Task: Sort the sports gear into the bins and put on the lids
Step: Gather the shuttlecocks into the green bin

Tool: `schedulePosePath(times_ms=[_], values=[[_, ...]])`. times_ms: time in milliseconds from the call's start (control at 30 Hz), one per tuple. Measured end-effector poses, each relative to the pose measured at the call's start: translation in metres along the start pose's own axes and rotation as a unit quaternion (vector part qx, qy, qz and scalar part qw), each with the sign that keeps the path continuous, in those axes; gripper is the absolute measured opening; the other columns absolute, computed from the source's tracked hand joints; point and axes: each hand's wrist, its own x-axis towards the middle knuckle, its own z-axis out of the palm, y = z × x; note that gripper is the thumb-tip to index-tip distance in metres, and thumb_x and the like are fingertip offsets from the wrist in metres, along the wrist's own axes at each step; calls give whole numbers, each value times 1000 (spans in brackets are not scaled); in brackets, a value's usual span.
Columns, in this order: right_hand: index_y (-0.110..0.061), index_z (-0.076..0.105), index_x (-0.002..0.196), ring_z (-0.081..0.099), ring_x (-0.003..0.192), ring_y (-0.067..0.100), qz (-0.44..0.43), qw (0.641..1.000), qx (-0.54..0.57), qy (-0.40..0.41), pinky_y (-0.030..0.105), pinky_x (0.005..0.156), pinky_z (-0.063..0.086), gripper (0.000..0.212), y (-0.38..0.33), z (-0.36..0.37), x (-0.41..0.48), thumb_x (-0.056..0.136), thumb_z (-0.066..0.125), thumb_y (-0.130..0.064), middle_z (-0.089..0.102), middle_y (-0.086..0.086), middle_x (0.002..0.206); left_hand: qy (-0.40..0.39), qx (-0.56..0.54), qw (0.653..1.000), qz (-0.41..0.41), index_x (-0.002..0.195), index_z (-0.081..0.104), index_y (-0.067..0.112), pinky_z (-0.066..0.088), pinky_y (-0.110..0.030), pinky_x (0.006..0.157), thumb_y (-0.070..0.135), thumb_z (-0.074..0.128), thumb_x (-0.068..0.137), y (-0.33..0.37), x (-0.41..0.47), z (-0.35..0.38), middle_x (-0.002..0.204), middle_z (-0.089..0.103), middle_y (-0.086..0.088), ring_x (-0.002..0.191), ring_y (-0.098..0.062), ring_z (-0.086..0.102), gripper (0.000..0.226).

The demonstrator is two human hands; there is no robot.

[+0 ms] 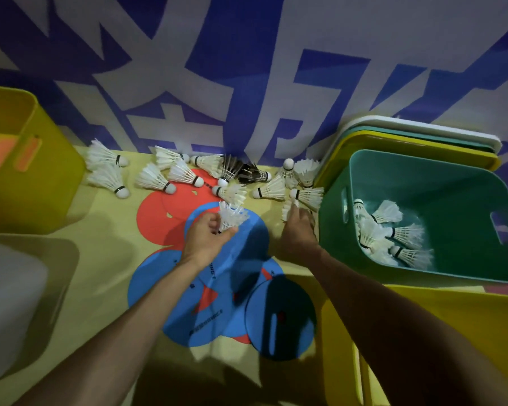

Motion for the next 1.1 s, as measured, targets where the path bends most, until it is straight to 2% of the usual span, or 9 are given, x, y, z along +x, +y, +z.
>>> schedulePosePath(times_ms=[100,200,333,433,600,800,967,1033,1100], values=[[-5,3,151,20,139,33,-27,998,20,48,40,118,21,111,-1,8,10,72,79,-21,17,16,150,10,-21,1000,-15,117,58,8,43,-25,80,28,73,83,0,-2,-12,101,58,1,94,-15,56,42],[-13,9,148,26,133,30,-1,996,24,88,42,114,30,113,0,12,22,64,84,-19,24,11,143,29,-38,998,-29,124,54,7,40,-23,83,30,72,84,-4,-3,-23,108,55,2,98,-12,52,50],[3,42,129,40,123,40,12,993,50,109,47,103,38,53,4,5,38,82,63,-12,38,26,134,45,-55,997,-38,123,55,7,40,-21,82,30,72,83,-10,-2,-32,105,55,5,101,-12,53,49],[-3,50,123,38,124,38,19,997,-20,76,44,106,34,40,6,2,44,87,57,-17,40,23,133,49,-62,996,-40,117,58,10,41,-15,76,31,73,82,-14,-1,-35,102,60,6,94,-8,56,43],[-13,50,120,34,124,29,-26,995,-88,27,41,105,31,51,1,9,34,83,67,-43,39,12,130,34,-75,996,-43,115,61,10,42,-10,71,32,74,81,-16,-5,-31,103,66,4,94,-5,60,43],[-11,45,107,56,91,24,-12,999,40,-28,33,68,48,41,-3,5,11,80,74,-22,58,8,102,32,-89,995,-39,124,56,11,44,-22,85,36,73,81,-7,-16,-32,115,62,2,103,-9,57,52],[-9,46,115,61,88,21,8,990,136,-29,27,59,53,43,-5,-8,-10,80,70,-11,58,9,107,27,-101,994,-30,128,55,11,44,-23,88,36,73,81,8,-31,-34,118,60,4,104,-9,56,56],[-9,47,125,60,81,16,2,984,176,-26,22,52,47,52,-10,-21,-16,81,73,-16,61,8,106,23,-108,994,-20,122,56,13,43,-19,84,33,72,83,19,-38,-36,108,60,9,98,-5,57,46],[-8,49,127,54,68,8,-26,976,217,-18,15,43,40,51,-18,-39,-22,83,72,-19,59,2,91,20,-112,993,-5,114,60,15,45,-17,81,33,72,83,32,-43,-38,107,64,8,97,-5,60,38]])
